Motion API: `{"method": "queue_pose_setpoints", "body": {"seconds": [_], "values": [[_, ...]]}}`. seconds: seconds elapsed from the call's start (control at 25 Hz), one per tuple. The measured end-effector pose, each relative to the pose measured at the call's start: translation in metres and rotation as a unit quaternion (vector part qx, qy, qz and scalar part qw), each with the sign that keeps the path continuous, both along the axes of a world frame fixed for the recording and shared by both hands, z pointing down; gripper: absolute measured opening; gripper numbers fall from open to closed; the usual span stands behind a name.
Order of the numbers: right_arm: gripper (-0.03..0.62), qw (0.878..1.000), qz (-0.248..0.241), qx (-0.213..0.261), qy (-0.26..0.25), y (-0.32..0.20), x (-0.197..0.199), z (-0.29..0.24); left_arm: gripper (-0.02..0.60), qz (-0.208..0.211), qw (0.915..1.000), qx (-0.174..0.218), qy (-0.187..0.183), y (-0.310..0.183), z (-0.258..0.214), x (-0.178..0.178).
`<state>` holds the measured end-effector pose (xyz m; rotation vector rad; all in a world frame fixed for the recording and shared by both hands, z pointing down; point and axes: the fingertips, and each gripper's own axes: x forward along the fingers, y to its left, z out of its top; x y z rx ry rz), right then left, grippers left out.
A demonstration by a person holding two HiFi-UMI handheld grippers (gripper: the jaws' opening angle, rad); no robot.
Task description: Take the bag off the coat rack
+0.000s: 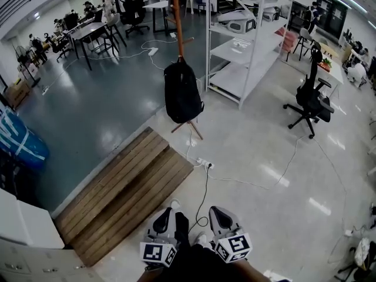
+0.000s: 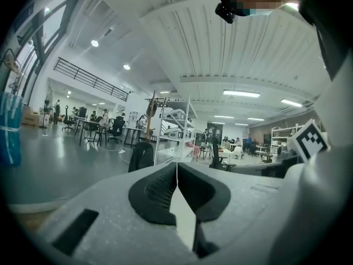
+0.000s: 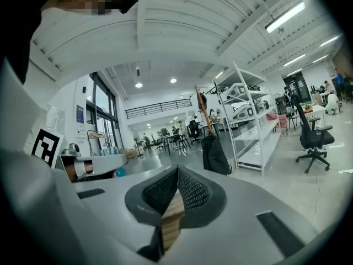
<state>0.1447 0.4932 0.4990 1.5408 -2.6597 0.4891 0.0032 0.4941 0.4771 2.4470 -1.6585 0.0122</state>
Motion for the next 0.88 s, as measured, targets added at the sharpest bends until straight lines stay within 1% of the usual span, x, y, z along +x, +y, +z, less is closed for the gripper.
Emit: {"method": "queue_pose_setpoints", "body": {"seconds": [0.24, 0.44, 0.64, 0.88], "values": [[0.012, 1.000, 0.004, -0.001, 0.002, -0.032, -0.002, 0.004, 0.018, 0.009, 1.0000, 0.000, 0.004, -0.034, 0.005, 0.004], [0.012, 1.000, 0.004, 0.000, 0.008, -0.071, -0.007, 0.003, 0.018, 0.016, 0.9998, -0.001, 0.009, -0.074, 0.007, 0.003], [0.012, 1.000, 0.006, -0.004, 0.014, -0.119, -0.018, 0.006, 0.018, 0.022, 0.9997, -0.003, 0.013, -0.125, 0.010, -0.008], [0.012, 1.000, 0.011, -0.008, 0.020, -0.181, -0.038, 0.006, 0.018, 0.027, 0.9994, -0.008, 0.019, -0.191, 0.011, -0.029]]}}
